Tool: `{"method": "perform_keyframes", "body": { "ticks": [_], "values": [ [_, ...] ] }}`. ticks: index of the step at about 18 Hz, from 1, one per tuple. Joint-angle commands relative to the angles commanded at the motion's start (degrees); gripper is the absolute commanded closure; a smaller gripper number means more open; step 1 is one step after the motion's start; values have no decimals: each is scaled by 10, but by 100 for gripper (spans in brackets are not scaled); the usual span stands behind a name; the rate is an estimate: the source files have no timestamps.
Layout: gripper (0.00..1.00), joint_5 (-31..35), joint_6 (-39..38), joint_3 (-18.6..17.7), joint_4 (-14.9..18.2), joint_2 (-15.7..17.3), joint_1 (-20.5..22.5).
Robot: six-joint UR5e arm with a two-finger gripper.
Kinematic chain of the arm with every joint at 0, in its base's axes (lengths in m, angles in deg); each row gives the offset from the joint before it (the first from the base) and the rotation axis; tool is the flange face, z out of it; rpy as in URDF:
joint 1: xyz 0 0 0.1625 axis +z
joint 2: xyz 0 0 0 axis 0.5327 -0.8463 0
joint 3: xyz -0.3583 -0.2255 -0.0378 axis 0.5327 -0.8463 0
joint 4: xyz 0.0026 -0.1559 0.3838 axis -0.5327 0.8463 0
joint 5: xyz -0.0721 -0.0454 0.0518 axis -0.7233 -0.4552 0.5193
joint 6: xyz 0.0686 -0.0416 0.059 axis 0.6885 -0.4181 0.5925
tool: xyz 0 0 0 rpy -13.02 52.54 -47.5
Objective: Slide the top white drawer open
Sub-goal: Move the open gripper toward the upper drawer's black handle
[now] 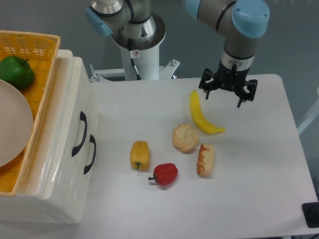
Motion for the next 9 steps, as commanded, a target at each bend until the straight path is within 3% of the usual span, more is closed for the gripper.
{"method": "perform_keyframes", "body": {
  "ticks": [9],
  "values": [
    [0,-52,-200,7,-1,-7,-58]
  ]
}}
